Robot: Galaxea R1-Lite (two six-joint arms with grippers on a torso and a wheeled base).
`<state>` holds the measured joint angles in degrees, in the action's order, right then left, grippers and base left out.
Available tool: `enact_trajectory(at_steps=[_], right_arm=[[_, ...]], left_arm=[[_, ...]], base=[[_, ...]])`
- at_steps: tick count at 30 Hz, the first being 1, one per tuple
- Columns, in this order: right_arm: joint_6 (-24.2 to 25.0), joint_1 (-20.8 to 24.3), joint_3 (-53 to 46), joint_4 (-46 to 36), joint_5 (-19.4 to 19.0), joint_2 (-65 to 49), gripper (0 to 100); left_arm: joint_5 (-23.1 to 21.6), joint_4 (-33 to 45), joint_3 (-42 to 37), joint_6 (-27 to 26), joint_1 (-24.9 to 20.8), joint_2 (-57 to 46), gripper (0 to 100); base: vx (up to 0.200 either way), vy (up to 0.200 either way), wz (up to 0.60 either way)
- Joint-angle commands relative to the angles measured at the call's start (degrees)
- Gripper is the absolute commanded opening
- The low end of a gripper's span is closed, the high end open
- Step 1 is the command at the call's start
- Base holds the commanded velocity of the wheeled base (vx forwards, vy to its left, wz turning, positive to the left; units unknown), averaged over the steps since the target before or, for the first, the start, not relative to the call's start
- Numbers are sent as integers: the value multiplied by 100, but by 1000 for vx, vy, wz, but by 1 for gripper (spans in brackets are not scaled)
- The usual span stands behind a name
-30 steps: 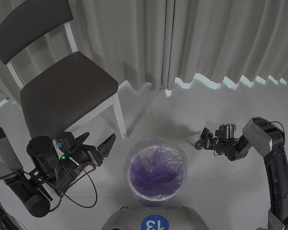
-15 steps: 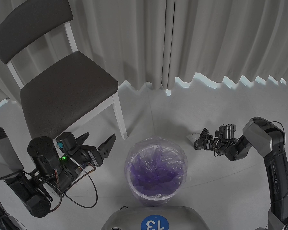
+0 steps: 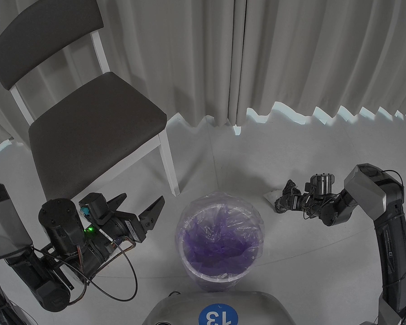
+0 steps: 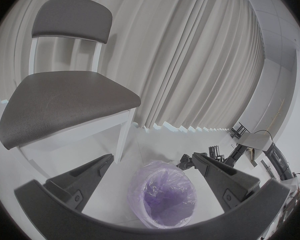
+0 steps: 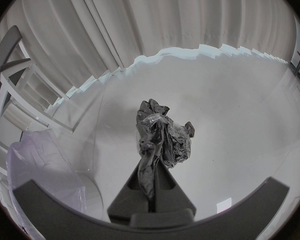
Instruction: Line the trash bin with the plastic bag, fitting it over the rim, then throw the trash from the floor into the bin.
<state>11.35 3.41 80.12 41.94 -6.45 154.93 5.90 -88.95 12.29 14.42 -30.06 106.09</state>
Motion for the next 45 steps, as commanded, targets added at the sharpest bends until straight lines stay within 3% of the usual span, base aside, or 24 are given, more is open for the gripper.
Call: enact_trajectory(at_steps=[1,26,35,45], right_arm=[[-1,-25,-110,-10,-6,-244,0],[25,160,-2061,280,-102,-3408,0],[16,344,-2422,500,-102,-3830,0],[8,423,-2589,509,-102,-3988,0]], left_arm=[[-1,-105,-77,8,-17,-71,100],[16,-105,-113,-1,-140,-177,100],[-45,-105,-403,-27,-474,-537,100],[-10,-105,-420,-45,-465,-476,100]], base=[[0,0,0],[0,0,0],[0,0,0],[-120,0,0]])
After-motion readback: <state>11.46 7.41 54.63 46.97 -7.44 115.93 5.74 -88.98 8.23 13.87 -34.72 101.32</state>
